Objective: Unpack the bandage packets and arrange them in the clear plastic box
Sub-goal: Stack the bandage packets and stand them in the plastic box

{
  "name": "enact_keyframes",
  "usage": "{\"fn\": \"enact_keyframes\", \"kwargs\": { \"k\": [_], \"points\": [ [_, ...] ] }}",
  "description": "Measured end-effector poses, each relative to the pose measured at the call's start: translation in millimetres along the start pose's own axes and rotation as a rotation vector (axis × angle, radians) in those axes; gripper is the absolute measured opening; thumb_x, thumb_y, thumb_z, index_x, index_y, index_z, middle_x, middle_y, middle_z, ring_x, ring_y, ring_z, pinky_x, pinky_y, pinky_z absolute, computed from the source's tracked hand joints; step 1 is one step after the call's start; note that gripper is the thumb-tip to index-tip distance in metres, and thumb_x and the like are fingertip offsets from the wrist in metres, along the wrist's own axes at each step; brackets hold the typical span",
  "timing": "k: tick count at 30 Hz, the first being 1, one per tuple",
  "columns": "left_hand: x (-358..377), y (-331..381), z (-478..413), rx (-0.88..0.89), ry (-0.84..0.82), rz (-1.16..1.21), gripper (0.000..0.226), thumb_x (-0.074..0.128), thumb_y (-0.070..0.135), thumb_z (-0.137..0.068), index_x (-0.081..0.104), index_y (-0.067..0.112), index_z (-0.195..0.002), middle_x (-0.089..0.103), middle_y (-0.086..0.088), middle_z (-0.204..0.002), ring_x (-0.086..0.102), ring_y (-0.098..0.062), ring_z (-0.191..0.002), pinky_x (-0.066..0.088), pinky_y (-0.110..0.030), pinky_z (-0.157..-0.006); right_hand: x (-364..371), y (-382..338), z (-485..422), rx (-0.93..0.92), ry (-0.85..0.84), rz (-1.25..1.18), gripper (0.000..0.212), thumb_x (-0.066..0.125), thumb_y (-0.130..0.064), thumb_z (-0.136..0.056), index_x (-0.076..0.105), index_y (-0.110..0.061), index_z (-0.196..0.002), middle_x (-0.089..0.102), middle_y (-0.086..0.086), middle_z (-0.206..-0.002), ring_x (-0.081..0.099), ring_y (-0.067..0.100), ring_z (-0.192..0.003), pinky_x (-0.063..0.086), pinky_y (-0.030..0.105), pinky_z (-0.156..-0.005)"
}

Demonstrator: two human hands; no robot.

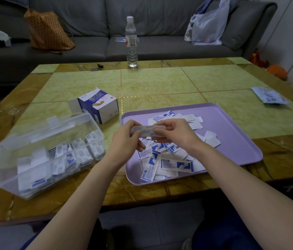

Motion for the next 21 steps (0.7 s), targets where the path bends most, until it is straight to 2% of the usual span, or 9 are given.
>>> {"fn": "enact_keyframes", "kwargs": {
  "k": [4,7,10,13,16,17,21],
  "points": [
    [6.9,-1.3,5.9,-0.009,-0.089,-0.241,0.008,0.039,0.011,-0.099,0.046,0.011,-0.102,0.058,-0.005,-0.075,0.056,-0.014,-0.058,0.043,-0.021,-0.050,10.6,4.7,3.9,-0.014,-0.171,0.124,0.013,0.057,0.000,-0.089,0.062,-0.008,-0.097,0.067,0.007,-0.080,0.069,0.012,-0.064,0.057,0.021,-0.065],
    [-4.2,0.4,9.0,0.033,0.010,-0.312,0.008,0.045,0.008,-0.096,0.052,0.011,-0.098,0.060,-0.003,-0.082,0.060,-0.014,-0.064,0.049,-0.021,-0.052,7.8,5.9,5.3,-0.029,-0.157,0.194,0.018,0.058,-0.001,-0.089,0.063,-0.017,-0.089,0.068,0.006,-0.080,0.070,0.015,-0.068,0.058,0.024,-0.067],
    [-16.3,5.1,12.9,0.027,0.091,-0.122,0.012,0.051,-0.001,-0.091,0.060,0.007,-0.092,0.065,-0.007,-0.076,0.066,-0.014,-0.059,0.056,-0.022,-0.058,7.2,2.9,7.8,-0.032,-0.144,0.137,0.015,0.059,0.001,-0.088,0.063,-0.012,-0.093,0.068,0.010,-0.081,0.071,0.015,-0.066,0.057,0.022,-0.063],
    [-26.8,11.3,15.1,0.003,0.157,0.175,0.018,0.054,-0.006,-0.088,0.064,0.008,-0.083,0.067,-0.009,-0.069,0.067,-0.015,-0.055,0.056,-0.020,-0.057,3.9,-4.3,9.3,0.003,-0.082,-0.119,0.018,0.061,0.003,-0.085,0.063,-0.002,-0.101,0.069,0.012,-0.082,0.071,0.015,-0.063,0.058,0.021,-0.062],
    [-33.6,12.0,17.6,-0.043,0.162,0.361,0.018,0.055,-0.004,-0.089,0.065,0.010,-0.084,0.068,-0.012,-0.070,0.068,-0.015,-0.056,0.055,-0.019,-0.057,2.3,-12.5,10.8,0.010,-0.072,-0.316,0.019,0.063,0.000,-0.082,0.066,-0.003,-0.100,0.071,0.012,-0.083,0.072,0.018,-0.068,0.056,0.018,-0.061],
    [-35.6,11.3,19.1,-0.038,0.165,0.328,0.017,0.056,-0.003,-0.089,0.065,0.011,-0.084,0.068,-0.011,-0.070,0.067,-0.013,-0.056,0.055,-0.020,-0.057,3.8,-12.6,11.7,0.012,-0.078,-0.331,0.018,0.064,0.000,-0.082,0.067,-0.004,-0.099,0.071,0.011,-0.082,0.072,0.018,-0.069,0.056,0.017,-0.061],
    [-43.7,10.0,28.1,0.047,0.203,-0.089,0.015,0.059,0.006,-0.089,0.063,0.017,-0.079,0.065,-0.001,-0.068,0.059,-0.003,-0.050,0.053,-0.024,-0.059,11.6,-12.5,12.7,-0.020,-0.055,-0.215,0.020,0.065,0.002,-0.081,0.068,-0.002,-0.100,0.072,0.010,-0.077,0.071,0.017,-0.065,0.057,0.018,-0.062]
  ]
}}
Point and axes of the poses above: each hand's wrist, its own z-axis away from the middle knuckle, its own x-axis out of the palm, y = z × x, the point moved 6 cm from there along -z, towards the middle knuckle
